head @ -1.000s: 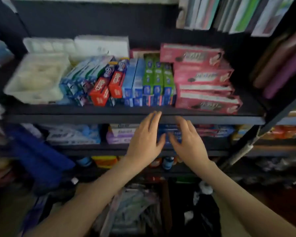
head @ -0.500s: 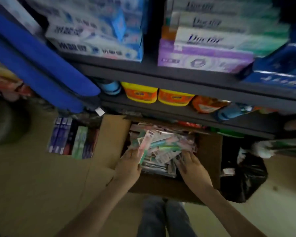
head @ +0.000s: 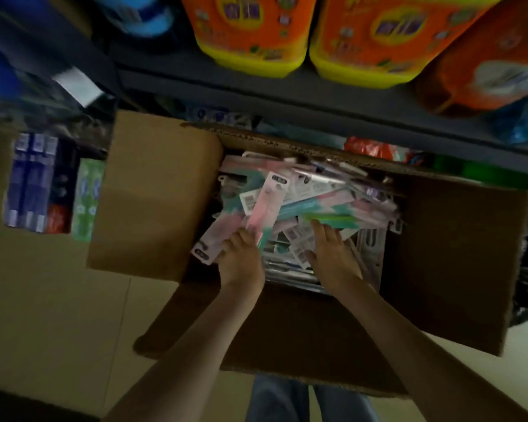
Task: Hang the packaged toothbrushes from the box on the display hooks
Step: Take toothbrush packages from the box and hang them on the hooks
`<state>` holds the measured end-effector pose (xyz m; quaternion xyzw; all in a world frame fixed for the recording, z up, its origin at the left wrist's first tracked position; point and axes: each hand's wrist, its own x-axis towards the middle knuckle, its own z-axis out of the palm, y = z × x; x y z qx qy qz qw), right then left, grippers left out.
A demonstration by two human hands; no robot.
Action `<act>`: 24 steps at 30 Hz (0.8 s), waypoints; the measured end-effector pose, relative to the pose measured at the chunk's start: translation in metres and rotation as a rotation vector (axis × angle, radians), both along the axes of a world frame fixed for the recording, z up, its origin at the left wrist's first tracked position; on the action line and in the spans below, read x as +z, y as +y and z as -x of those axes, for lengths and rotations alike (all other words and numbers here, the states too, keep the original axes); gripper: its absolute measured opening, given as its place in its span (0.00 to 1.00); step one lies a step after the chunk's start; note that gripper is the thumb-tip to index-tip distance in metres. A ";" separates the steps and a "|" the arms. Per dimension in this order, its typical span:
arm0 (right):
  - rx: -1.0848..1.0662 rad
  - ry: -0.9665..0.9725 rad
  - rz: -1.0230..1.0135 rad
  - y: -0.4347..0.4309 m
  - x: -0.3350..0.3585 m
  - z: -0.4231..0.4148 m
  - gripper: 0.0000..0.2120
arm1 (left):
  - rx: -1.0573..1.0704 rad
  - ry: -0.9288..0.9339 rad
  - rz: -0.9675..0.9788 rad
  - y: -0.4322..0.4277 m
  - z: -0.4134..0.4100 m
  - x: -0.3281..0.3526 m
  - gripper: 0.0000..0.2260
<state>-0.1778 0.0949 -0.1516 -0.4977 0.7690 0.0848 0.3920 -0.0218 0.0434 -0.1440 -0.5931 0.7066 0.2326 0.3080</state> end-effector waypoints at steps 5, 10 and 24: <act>-0.053 0.133 0.338 -0.006 -0.014 0.009 0.29 | 0.089 0.100 0.042 -0.008 -0.006 0.003 0.26; -0.085 0.123 0.335 -0.036 -0.006 0.025 0.41 | 0.272 0.187 0.075 -0.014 -0.022 0.019 0.19; 0.014 0.397 0.318 -0.071 -0.010 0.056 0.19 | 0.390 0.244 0.100 -0.007 -0.029 0.029 0.19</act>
